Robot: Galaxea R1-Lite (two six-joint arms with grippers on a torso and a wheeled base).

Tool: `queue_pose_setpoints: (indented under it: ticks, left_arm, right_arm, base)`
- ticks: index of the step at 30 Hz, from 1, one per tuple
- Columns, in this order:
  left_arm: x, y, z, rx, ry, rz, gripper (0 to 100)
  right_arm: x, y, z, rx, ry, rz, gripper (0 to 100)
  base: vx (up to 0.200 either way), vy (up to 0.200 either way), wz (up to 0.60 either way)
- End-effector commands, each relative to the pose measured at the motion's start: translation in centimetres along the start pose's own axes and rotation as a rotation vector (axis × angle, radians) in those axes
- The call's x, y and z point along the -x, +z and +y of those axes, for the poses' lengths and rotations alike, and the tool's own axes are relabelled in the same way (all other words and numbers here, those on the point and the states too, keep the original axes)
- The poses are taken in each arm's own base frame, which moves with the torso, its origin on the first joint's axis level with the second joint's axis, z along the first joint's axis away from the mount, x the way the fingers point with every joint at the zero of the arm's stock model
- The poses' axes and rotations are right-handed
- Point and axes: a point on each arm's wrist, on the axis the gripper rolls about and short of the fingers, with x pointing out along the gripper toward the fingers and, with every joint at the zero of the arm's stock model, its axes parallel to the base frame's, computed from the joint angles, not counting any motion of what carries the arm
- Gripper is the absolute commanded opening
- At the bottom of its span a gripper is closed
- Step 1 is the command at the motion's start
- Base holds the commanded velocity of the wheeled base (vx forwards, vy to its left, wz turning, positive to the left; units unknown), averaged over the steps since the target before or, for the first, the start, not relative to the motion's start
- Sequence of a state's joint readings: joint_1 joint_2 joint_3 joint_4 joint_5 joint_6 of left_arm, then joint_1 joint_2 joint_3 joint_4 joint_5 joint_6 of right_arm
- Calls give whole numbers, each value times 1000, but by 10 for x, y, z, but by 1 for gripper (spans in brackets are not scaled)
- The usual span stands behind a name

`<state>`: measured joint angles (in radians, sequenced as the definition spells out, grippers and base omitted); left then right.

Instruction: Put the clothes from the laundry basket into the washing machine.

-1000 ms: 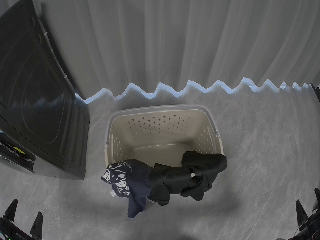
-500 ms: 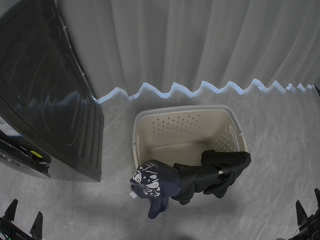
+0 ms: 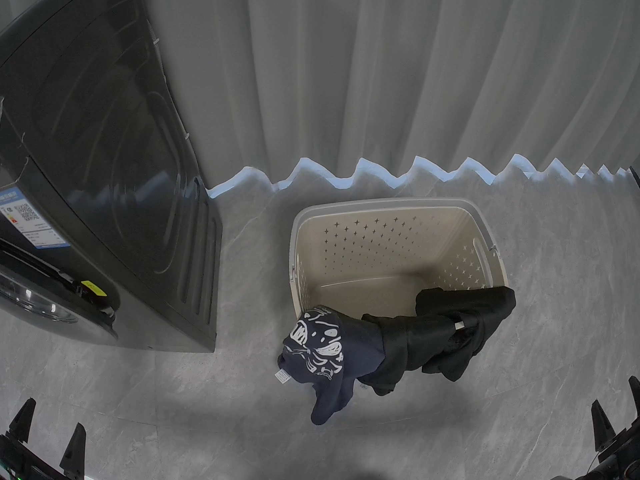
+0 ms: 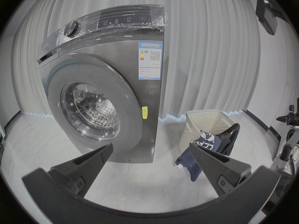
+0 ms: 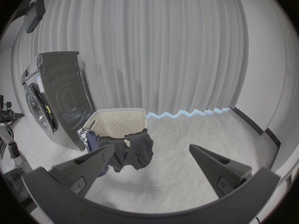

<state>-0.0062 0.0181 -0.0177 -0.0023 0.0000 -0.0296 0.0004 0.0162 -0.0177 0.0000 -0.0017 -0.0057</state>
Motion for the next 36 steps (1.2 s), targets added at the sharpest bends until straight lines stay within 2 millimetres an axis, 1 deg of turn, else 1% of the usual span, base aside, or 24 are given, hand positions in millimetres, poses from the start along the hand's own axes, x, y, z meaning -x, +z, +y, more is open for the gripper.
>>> queue_pose_setpoints:
  ticks: [1, 5, 11, 15, 18, 19, 36]
  left_arm:
    - [0, -5, 0, 1, 0, 2, 100]
    - [0, -5, 0, 0, 0, 2, 100]
    - [0, -5, 0, 0, 0, 2, 100]
    - [0, -5, 0, 0, 0, 2, 100]
    - [0, -5, 0, 0, 0, 2, 100]
    - [0, -5, 0, 0, 0, 2, 100]
    - [0, -5, 0, -3, -1, 2, 100]
  right_arm:
    - [0, -5, 0, 0, 0, 0, 100]
    - [0, -5, 0, 0, 1, 0, 100]
    - [0, -5, 0, 0, 0, 0, 100]
    - [0, -5, 0, 0, -2, 0, 100]
    - [0, -5, 0, 0, -2, 0, 100]
    - [0, -5, 0, 0, 0, 0, 100]
    - [0, -5, 0, 0, -2, 0, 100]
  base:
    - [0, 0, 0]
    - [0, 0, 0]
    - [0, 200, 0]
    - [0, 0, 0]
    - [0, 0, 600]
    - [0, 0, 0]
    - [0, 200, 0]
